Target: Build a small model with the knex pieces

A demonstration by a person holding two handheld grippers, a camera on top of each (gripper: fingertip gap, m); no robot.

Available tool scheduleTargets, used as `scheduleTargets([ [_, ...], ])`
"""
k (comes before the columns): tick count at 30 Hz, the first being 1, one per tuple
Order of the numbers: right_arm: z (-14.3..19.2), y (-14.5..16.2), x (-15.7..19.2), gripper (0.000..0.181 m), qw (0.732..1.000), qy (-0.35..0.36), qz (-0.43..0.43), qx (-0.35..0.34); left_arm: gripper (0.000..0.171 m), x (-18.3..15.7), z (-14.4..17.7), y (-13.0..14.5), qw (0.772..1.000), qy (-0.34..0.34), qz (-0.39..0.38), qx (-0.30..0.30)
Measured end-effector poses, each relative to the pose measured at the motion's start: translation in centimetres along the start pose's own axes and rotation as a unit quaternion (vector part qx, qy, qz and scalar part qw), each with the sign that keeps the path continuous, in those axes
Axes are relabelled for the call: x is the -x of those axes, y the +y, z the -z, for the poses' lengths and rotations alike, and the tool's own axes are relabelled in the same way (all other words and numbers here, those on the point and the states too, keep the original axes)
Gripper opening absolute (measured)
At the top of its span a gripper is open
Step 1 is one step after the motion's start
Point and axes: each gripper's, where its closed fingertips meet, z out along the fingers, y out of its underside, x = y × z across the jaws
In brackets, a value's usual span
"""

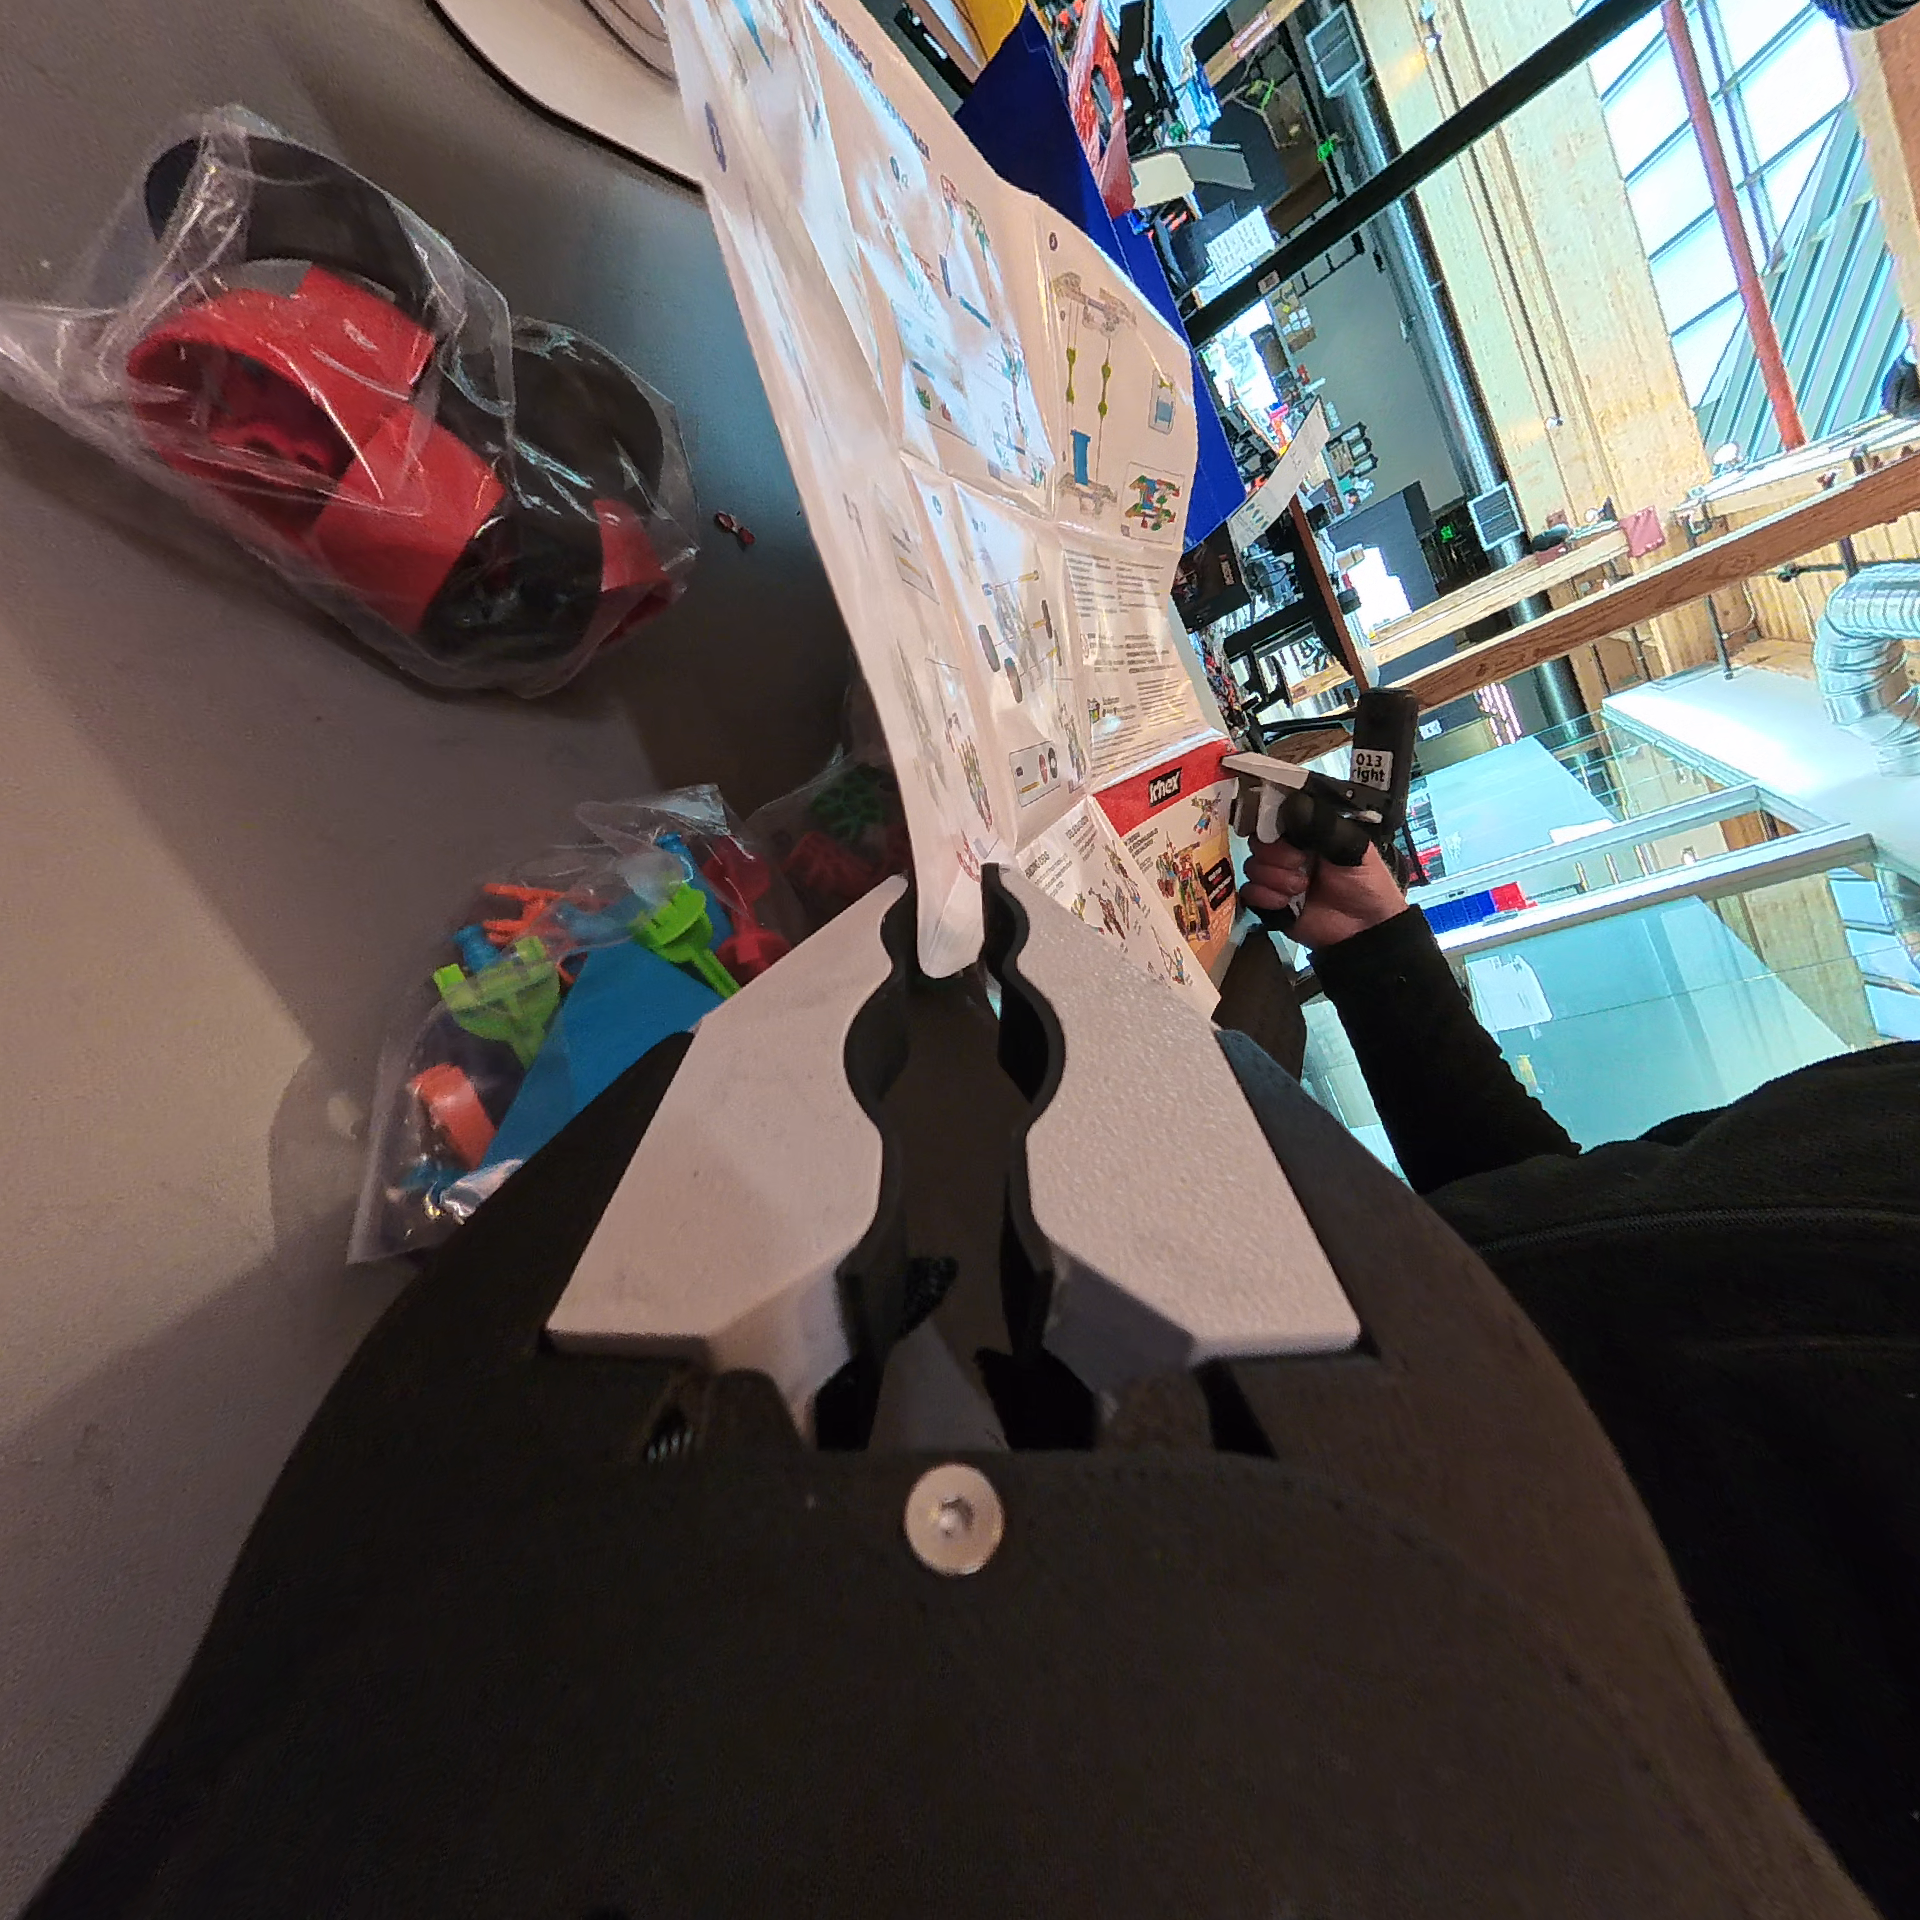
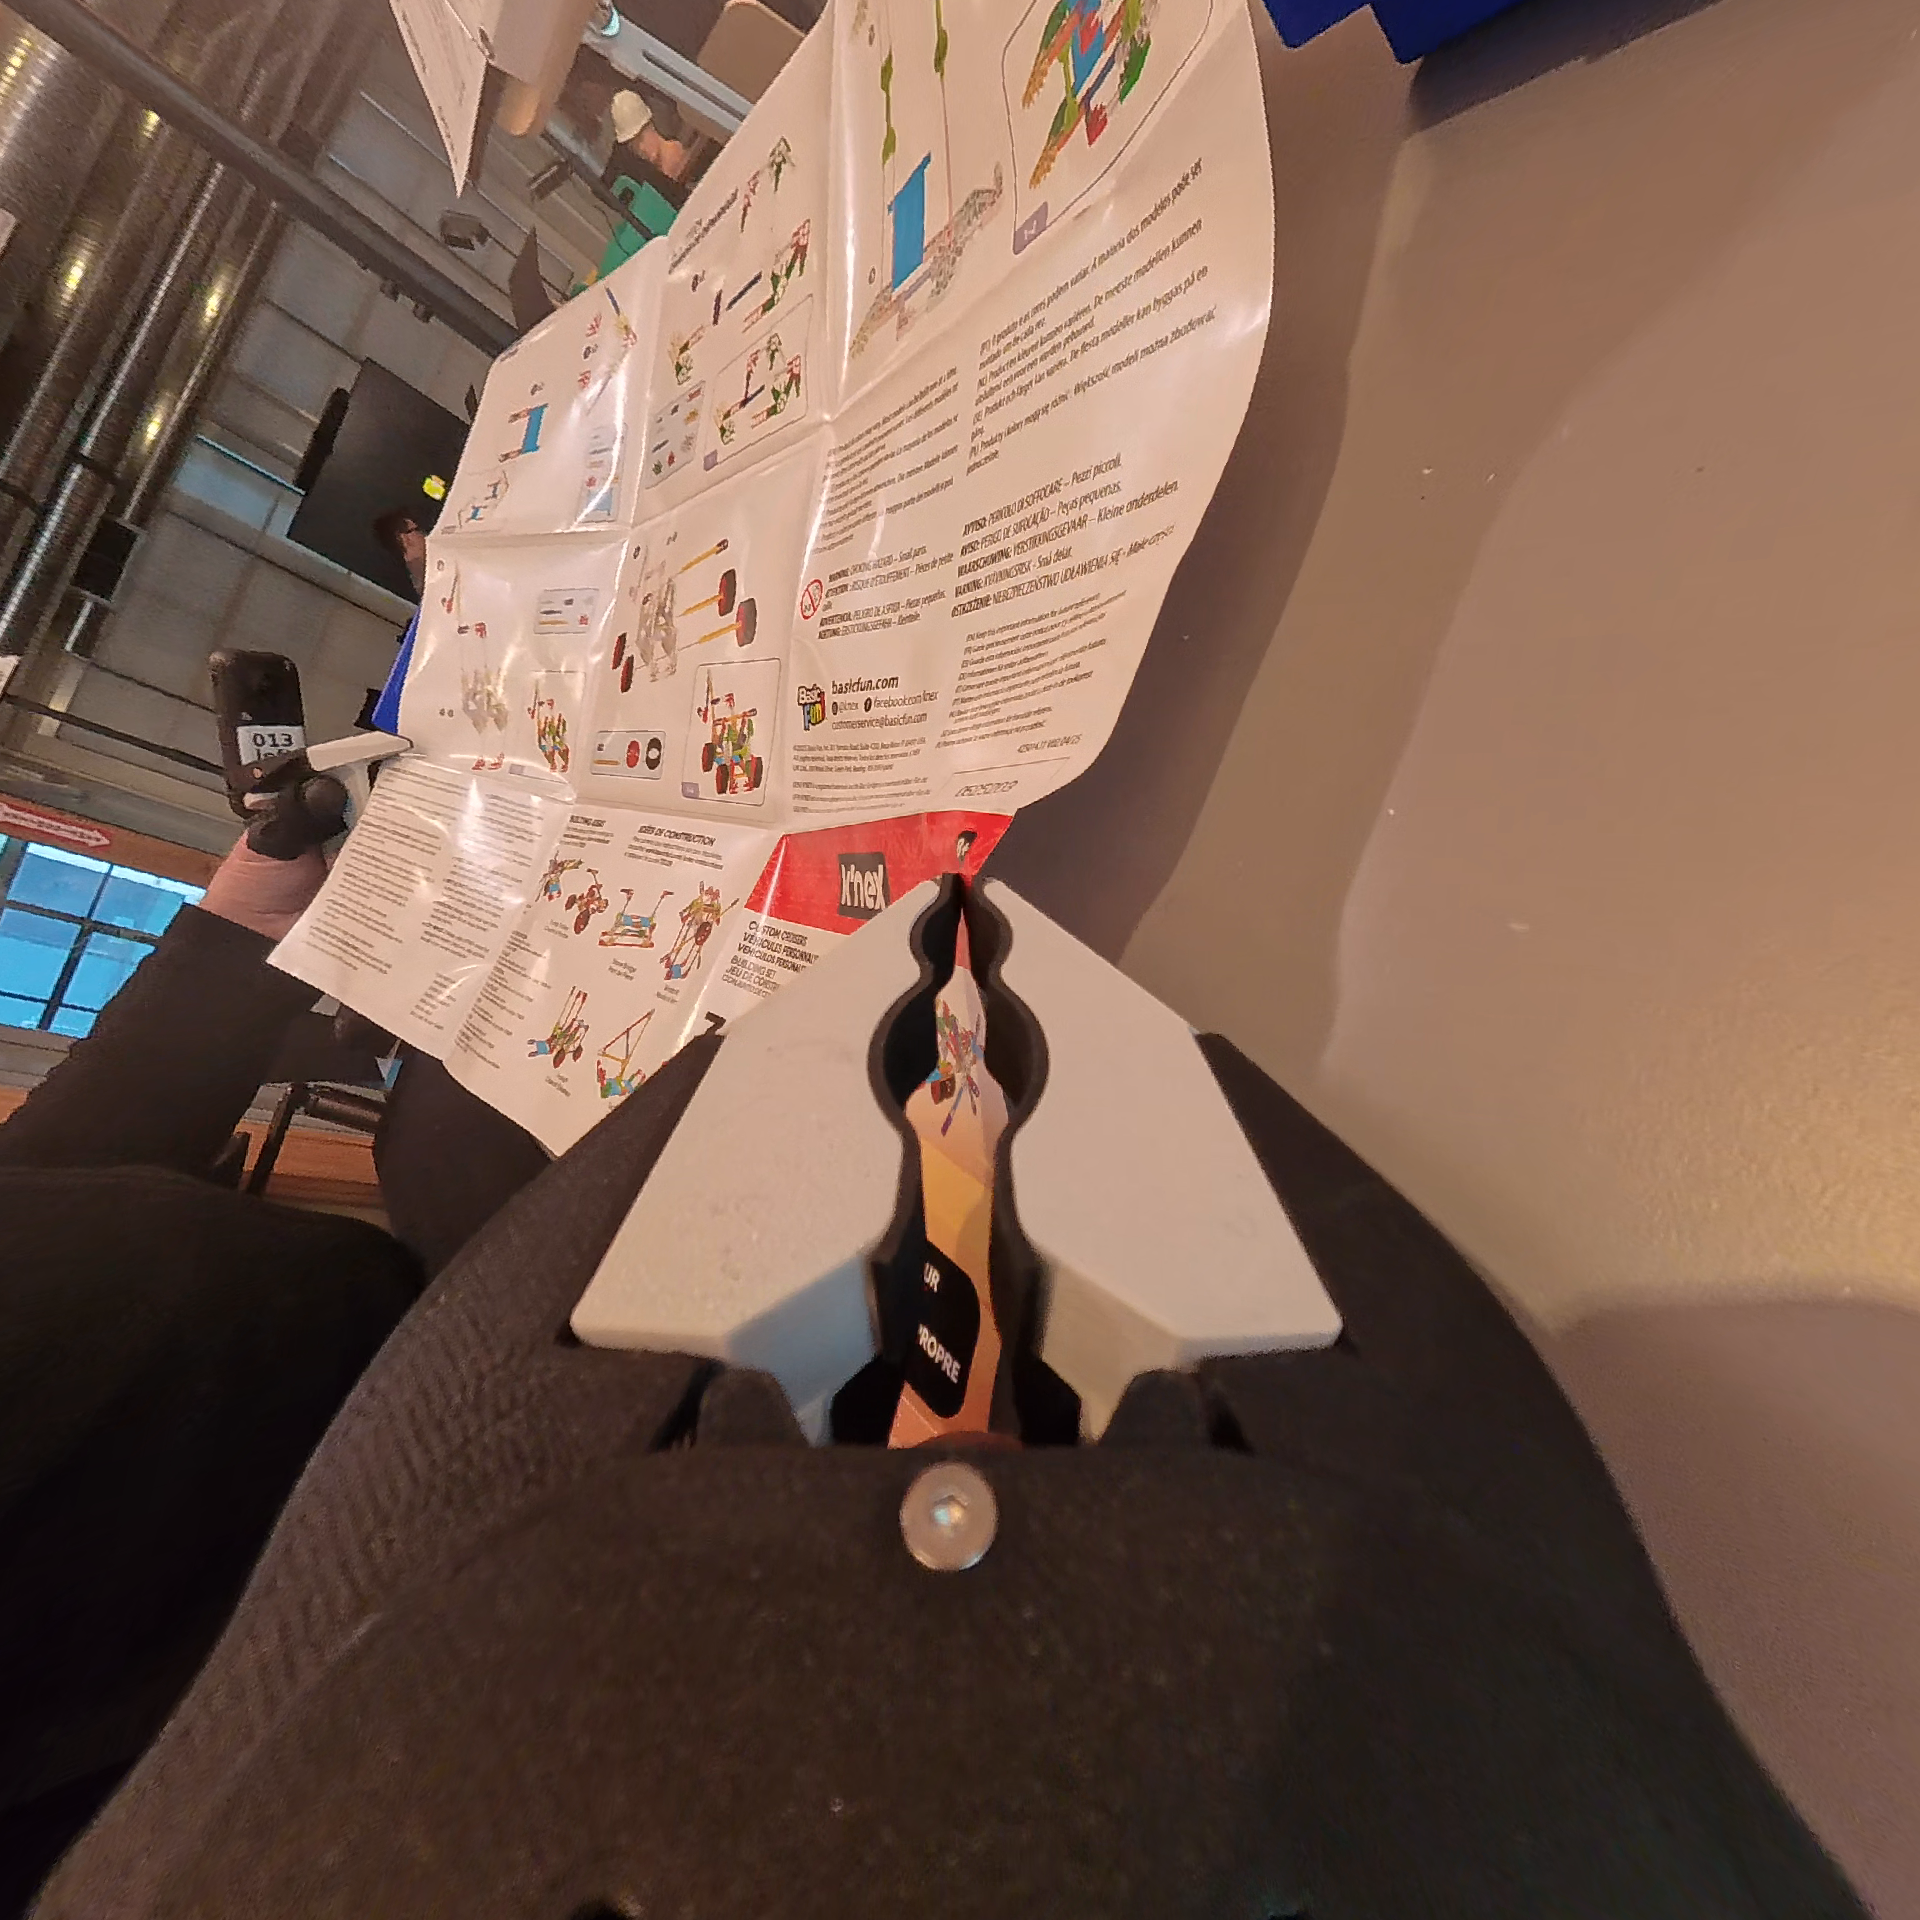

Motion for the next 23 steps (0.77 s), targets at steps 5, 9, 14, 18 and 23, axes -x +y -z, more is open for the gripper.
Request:
scheduleTargets([
  [5, 0.07, -0.15, 0.3, 0.0, 1.0, -0.007, 0.003, -0.003, 0.008, -0.05, 0.01, 0.01, 1.0, 0.0, -0.001, -0.002],
  [9, 0.09, -0.25, 0.45, 0.0, 1.0, -0.01, 0.006, -0.005, 0.007, -0.05, 0.02, 0.08, 1.0, -0.002, -0.002, -0.004],
  [14, 0.14, -0.31, 0.6, 0.0, 1.0, -0.015, 0.006, -0.006, 0.005, -0.08, 0.04, 0.16, 1.0, -0.004, -0.005, -0.008],
  [18, 0.17, -0.33, 0.66, 0.0, 1.0, -0.018, 0.006, -0.007, 0.003, -0.17, 0.06, 0.16, 1.0, -0.006, -0.009, -0.01],
  [23, 0.24, -0.35, 0.79, 0.0, 1.0, -0.021, 0.008, -0.009, 0.0, -0.32, 0.05, 0.11, 1.0, -0.009, -0.015, -0.012],
])
